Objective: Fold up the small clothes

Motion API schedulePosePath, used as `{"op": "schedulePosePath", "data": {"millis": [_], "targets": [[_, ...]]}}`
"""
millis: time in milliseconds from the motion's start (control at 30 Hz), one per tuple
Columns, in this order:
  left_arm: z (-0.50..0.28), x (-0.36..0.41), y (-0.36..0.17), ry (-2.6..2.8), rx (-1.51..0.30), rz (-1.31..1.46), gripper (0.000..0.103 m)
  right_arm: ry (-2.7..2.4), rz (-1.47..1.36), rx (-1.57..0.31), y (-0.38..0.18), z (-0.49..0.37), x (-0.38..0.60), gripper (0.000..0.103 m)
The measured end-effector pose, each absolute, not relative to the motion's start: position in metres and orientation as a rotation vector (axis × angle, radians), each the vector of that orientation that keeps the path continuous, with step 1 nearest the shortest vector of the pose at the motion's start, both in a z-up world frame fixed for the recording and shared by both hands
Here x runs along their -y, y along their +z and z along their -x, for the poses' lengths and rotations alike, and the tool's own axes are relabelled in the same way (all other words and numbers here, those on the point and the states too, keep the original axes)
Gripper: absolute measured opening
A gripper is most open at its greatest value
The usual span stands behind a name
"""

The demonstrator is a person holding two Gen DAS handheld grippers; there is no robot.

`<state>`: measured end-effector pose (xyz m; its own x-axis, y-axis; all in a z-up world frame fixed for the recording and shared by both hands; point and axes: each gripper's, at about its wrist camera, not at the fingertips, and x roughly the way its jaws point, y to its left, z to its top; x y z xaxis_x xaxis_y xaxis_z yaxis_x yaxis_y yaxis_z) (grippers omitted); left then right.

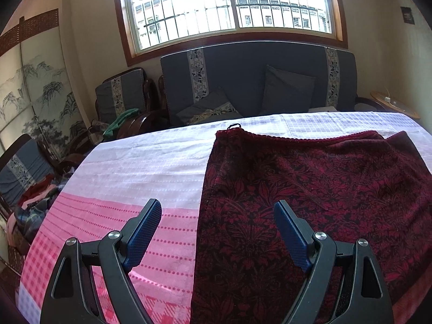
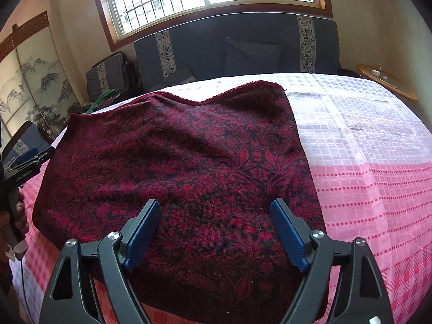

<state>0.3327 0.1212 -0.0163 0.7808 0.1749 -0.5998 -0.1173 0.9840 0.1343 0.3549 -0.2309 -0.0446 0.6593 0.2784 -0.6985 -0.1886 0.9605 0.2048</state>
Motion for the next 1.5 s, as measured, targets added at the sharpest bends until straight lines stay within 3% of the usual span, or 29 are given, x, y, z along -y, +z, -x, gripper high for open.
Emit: {"op": "schedulePosePath", "data": {"millis": [133, 367, 500, 600, 700, 733, 867, 933, 1100, 1300, 1500], "targets": [[-0.328, -0.140, -0.006, 0.049, -0.692, -0.005, 0.085, 0.289, -0.183, -0.749, -0.037, -0.338, 0.237, 0.082], [-0.338, -0.204, -0.004, -0.225, -0.836, 0.398, 0.084, 0.305, -0.196, -0.708, -0.046, -0.314, 0.230, 0.082], [-0.352, -0.216, -0.015, -0.286, -0.900, 0.388, 0.083, 0.300, -0.170, -0.703, -0.047, -0.310, 0.224, 0.082], [-0.361, -0.219, -0.034, -0.367, -0.954, 0.438, 0.069, 0.295, -0.156, -0.713, -0.050, -0.311, 0.221, 0.082], [-0.373, -0.223, -0.062, -0.399, -1.040, 0.472, 0.043, 0.296, -0.161, -0.709, -0.051, -0.310, 0.221, 0.082], [-0.376, -0.225, -0.069, -0.429, -1.051, 0.506, 0.039, 0.297, -0.166, -0.711, -0.051, -0.311, 0.222, 0.082], [-0.385, -0.235, -0.080, -0.508, -1.074, 0.575, 0.039, 0.295, -0.176, -0.710, -0.051, -0.310, 0.223, 0.082], [-0.388, -0.242, -0.083, -0.513, -1.074, 0.577, 0.051, 0.294, -0.177, -0.710, -0.051, -0.310, 0.224, 0.081], [-0.394, -0.263, -0.092, -0.577, -1.062, 0.676, 0.056, 0.289, -0.189, -0.710, -0.051, -0.310, 0.226, 0.081], [-0.408, -0.238, -0.092, -0.732, -1.098, 0.609, 0.059, 0.274, -0.169, -0.731, -0.053, -0.314, 0.222, 0.081], [-0.422, -0.219, -0.086, -0.752, -1.069, 0.556, 0.071, 0.253, -0.146, -0.746, -0.054, -0.317, 0.216, 0.082]]}}
